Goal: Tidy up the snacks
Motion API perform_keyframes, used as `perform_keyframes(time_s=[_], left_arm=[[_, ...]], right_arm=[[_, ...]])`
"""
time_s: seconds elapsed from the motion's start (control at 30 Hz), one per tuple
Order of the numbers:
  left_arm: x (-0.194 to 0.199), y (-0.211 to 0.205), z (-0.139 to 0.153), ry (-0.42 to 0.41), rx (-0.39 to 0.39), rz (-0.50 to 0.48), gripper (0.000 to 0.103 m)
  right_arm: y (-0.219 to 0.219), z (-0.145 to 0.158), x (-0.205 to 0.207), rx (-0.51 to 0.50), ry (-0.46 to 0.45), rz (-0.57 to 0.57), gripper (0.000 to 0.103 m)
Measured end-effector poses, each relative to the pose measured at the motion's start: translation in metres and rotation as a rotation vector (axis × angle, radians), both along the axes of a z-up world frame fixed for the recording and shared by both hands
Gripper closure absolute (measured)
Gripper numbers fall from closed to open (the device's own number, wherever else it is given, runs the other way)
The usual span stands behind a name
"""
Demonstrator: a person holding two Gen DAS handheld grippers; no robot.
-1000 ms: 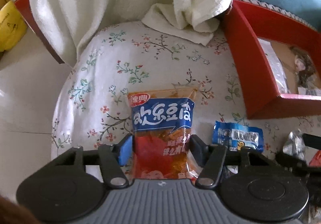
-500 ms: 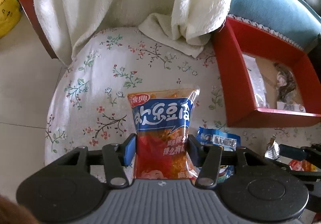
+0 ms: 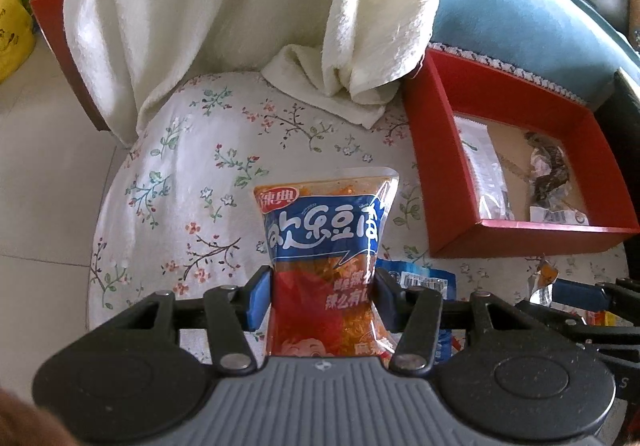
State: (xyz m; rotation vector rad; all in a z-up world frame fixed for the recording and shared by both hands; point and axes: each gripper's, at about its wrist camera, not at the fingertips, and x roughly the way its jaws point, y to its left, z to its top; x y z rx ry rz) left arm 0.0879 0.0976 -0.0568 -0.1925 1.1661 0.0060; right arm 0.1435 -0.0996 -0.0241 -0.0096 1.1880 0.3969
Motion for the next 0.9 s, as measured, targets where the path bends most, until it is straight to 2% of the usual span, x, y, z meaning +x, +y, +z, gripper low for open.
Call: perform_keyframes(time_s=[0.4, 0.9], left_arm=[[-0.005, -0.008, 0.016, -0.067, 0.016, -0.025, 0.057], [-0.002, -0.039, 0.040, -0.161, 0.053, -0.089, 0.057]], right_arm=[[-0.009, 0.022, -0.001, 0.061, -0.064, -0.021, 0.049], [-0.023, 0.047, 0.000, 0.110, -0.142, -0.057, 0.049]])
